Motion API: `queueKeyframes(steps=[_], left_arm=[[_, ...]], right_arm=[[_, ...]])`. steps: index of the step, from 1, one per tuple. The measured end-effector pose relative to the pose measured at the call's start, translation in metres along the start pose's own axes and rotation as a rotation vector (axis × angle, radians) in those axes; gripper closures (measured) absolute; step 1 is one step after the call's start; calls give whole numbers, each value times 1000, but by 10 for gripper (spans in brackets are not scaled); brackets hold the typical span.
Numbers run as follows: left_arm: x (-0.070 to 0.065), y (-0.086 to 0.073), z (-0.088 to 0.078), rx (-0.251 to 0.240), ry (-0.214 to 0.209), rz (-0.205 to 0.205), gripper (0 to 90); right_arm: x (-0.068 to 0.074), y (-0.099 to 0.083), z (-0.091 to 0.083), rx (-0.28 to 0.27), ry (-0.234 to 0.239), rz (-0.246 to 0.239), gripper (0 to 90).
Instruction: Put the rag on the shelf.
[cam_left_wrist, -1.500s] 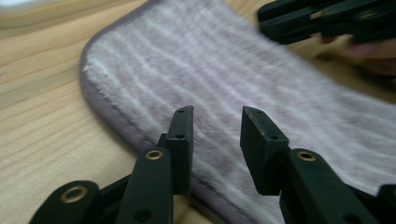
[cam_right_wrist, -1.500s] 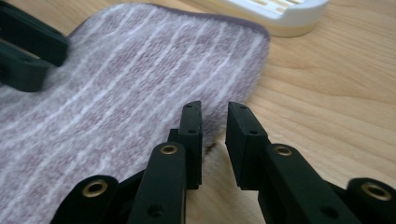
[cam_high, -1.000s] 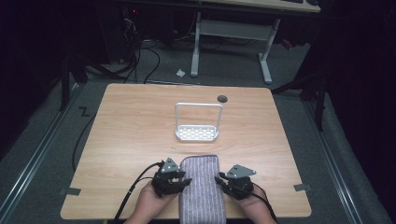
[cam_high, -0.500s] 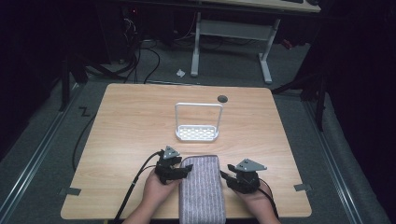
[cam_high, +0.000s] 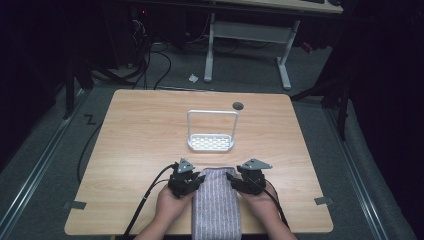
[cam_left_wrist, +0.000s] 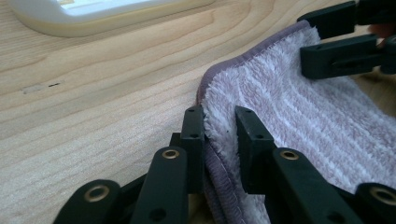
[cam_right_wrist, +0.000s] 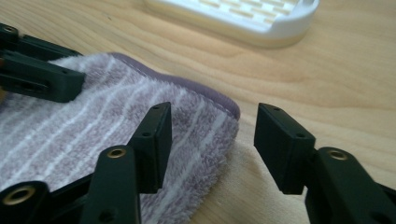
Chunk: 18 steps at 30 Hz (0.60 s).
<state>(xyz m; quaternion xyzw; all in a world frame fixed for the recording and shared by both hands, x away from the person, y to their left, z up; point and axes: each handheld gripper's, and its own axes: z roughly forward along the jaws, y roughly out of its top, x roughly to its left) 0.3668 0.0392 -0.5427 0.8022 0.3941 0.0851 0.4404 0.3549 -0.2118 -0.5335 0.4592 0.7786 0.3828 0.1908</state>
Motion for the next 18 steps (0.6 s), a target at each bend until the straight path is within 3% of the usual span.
queueKeyframes(steps=[4, 5, 6, 7, 10, 12, 18], left_arm=[[1, 0, 0, 1, -5, -5, 759], [1, 0, 0, 1, -6, -7, 761], [0, 0, 0, 0, -5, -7, 766], [0, 0, 0, 1, -5, -5, 766], [-1, 0, -1, 3, -4, -12, 777], [-2, -1, -3, -9, -4, -9, 779], [-10, -2, -10, -88, -9, -5, 780]], right_arm=[[2, -2, 6, 22, 12, 6, 536], [3, -2, 6, 26, 19, 6, 583], [4, -2, 5, 30, 35, -5, 686], [4, -2, 5, 30, 35, -5, 686], [9, -4, 3, 20, 41, -33, 809], [12, -5, 1, 5, 35, -56, 824], [18, -7, -16, -89, 15, -52, 831]])
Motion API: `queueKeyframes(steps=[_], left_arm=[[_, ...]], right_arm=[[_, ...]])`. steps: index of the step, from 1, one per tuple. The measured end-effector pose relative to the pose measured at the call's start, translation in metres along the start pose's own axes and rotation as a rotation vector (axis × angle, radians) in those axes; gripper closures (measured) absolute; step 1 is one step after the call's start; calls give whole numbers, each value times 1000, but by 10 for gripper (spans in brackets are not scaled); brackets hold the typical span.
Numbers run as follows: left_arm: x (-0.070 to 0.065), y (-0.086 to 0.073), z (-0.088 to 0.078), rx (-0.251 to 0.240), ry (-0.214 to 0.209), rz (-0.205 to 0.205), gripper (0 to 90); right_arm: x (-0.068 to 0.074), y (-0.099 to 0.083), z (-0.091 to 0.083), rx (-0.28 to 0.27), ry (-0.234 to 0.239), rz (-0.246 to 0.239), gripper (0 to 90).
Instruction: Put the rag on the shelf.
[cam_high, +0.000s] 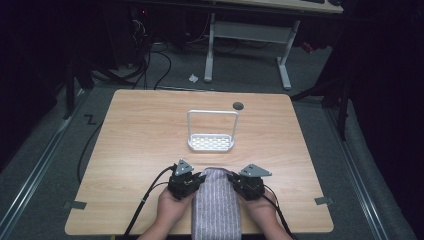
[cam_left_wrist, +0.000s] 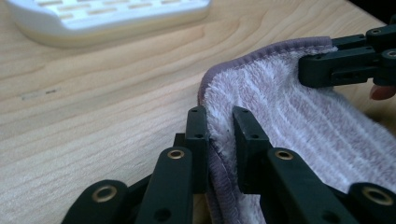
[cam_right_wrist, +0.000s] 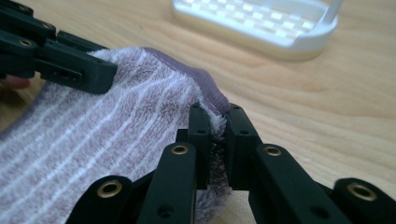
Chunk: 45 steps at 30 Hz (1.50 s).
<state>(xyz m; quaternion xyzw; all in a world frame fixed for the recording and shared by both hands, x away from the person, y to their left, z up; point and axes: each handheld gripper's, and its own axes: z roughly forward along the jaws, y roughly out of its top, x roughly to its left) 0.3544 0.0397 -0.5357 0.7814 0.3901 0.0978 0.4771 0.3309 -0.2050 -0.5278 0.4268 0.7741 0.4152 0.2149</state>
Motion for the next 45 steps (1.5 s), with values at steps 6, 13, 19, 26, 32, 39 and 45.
queueKeyframes(steps=[6, 13, 19, 26, 32, 39, 45], left_arm=[[-11, 2, -16, -116, 15, 33, 778], [-22, 5, -30, -229, 58, 68, 781], [-27, 9, -36, -290, 75, 84, 783], [-36, 19, -50, -349, 80, 98, 784], [-43, 33, -63, -388, 97, 121, 784], [-50, 51, -78, -458, 110, 147, 785], [-51, 70, -87, -512, 107, 147, 786]], right_arm=[[9, 3, -16, -113, -53, -18, 831], [17, 8, -27, -203, -88, -42, 833], [22, 15, -37, -279, -96, -54, 834], [22, 23, -42, -329, -98, -70, 834], [27, 38, -56, -397, -115, -92, 834], [31, 58, -71, -478, -124, -103, 833], [28, 74, -80, -526, -132, -113, 834]])
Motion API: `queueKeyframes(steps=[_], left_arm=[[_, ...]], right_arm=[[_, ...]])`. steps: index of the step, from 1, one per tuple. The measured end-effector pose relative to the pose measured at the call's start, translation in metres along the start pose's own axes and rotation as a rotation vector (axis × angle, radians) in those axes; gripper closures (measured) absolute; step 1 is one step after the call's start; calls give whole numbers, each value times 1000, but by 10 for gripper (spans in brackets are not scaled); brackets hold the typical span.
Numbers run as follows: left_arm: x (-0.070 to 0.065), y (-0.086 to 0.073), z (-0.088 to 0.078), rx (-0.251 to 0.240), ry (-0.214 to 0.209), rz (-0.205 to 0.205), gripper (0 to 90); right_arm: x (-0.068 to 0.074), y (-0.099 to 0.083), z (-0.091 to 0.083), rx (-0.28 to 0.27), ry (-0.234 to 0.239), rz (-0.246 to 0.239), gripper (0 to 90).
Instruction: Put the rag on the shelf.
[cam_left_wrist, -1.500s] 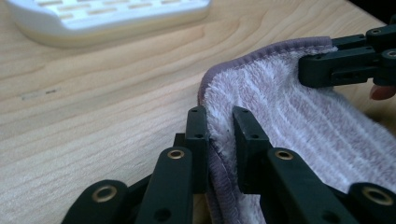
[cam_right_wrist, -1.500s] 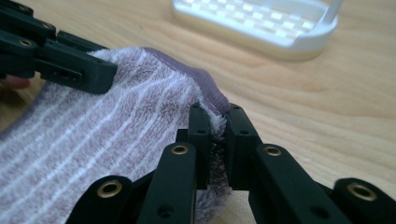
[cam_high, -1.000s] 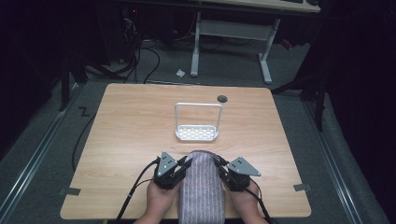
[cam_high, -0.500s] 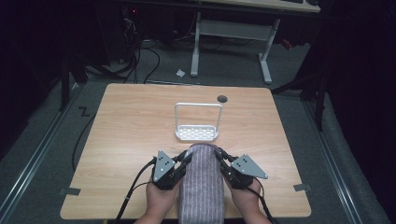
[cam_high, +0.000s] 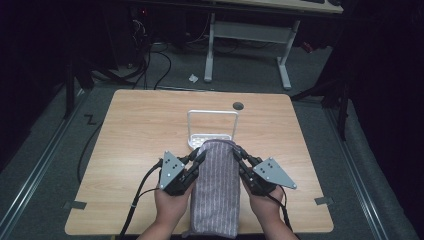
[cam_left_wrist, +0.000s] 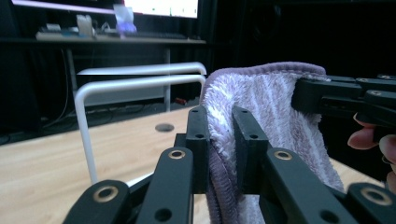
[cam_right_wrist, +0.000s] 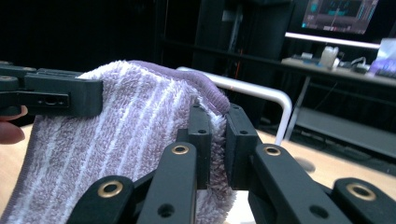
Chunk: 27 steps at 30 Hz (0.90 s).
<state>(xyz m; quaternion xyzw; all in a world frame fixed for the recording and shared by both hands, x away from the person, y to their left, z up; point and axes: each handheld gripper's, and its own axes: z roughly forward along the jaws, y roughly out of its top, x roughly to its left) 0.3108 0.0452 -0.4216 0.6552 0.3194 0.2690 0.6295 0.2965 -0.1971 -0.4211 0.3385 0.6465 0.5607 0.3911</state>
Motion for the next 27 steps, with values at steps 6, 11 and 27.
queueKeyframes(steps=[6, 11, 27], left_arm=[[6, 23, 8, -24, 1, 18, 786], [14, 45, 19, -45, 0, 44, 788], [59, 81, 68, -47, 26, 68, 785]], right_arm=[[-8, 25, 4, -57, -4, 8, 834], [-14, 43, 13, -85, -13, -7, 836], [-46, 82, 66, -69, -52, 1, 840]])
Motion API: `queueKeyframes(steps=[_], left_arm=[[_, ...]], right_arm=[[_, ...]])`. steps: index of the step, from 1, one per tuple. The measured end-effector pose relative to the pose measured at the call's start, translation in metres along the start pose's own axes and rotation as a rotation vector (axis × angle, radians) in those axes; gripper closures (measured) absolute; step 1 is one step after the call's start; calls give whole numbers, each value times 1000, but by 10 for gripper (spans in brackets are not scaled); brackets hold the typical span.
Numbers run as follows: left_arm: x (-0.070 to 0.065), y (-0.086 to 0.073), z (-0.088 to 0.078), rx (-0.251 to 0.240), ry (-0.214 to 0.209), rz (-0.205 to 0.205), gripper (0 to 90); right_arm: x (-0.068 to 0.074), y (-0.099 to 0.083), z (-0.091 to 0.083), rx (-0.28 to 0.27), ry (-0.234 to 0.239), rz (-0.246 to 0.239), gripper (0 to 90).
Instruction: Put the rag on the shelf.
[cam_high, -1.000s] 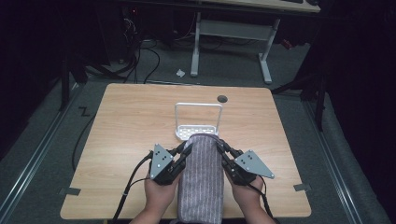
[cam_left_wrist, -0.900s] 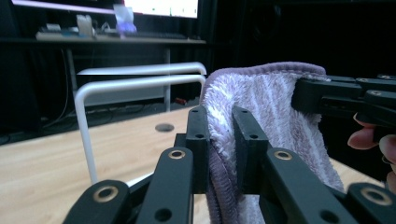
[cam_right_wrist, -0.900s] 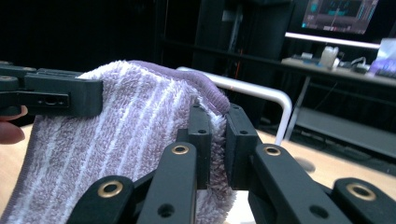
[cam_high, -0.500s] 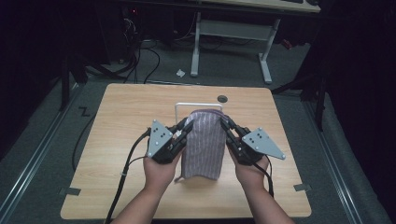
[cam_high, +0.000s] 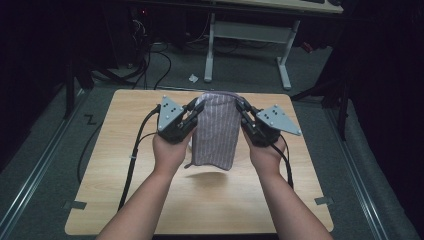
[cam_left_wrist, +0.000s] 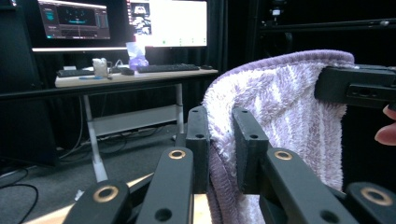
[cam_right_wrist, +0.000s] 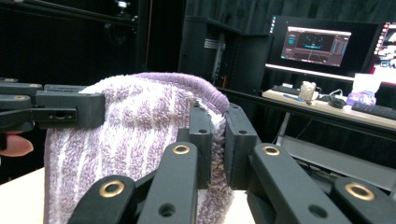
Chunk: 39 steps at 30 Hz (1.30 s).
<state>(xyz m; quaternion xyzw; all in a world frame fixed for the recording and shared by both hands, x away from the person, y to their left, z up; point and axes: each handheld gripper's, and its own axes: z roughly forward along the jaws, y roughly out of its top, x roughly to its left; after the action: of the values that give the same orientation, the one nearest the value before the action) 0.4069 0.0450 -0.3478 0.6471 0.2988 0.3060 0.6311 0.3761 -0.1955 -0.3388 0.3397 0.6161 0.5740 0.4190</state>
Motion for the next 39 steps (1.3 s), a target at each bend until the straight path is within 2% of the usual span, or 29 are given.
queueKeyframes(steps=[5, 9, 13, 16, 18, 21, 23, 24, 28, 30, 31, 36, 39], left_arm=[[12, 5, 22, 12, 12, 1, 783], [20, 11, 37, 24, 23, 21, 780], [30, 18, 55, 44, 43, 29, 779], [43, 17, 71, 78, 41, -16, 780], [49, 15, 81, 106, 58, -13, 780], [55, 11, 93, 139, 87, 2, 777], [60, 8, 100, 161, 96, -20, 776], [61, 7, 104, 177, 99, -18, 774], [65, -1, 113, 239, 125, 2, 763], [70, -5, 117, 268, 132, -26, 743], [71, -6, 117, 275, 141, -27, 733], [82, -12, 116, 315, 157, -47, 714], [86, -14, 115, 334, 150, -53, 712]], right_arm=[[-13, 5, 23, 16, -18, 10, 839], [-25, 9, 43, 36, -32, 23, 839], [-36, 11, 63, 51, -35, 59, 838], [-45, 9, 80, 79, -28, 88, 838], [-50, 8, 90, 101, -26, 91, 838], [-54, 5, 105, 132, -32, 45, 838], [-57, 2, 115, 159, -39, 27, 836], [-59, 1, 120, 180, -40, 19, 836], [-65, -10, 136, 240, -39, 49, 826], [-64, -16, 142, 277, -47, 35, 796], [-64, -18, 144, 289, -45, 43, 778], [-63, -24, 148, 309, -30, 57, 723], [-62, -24, 147, 316, -23, 64, 730]])
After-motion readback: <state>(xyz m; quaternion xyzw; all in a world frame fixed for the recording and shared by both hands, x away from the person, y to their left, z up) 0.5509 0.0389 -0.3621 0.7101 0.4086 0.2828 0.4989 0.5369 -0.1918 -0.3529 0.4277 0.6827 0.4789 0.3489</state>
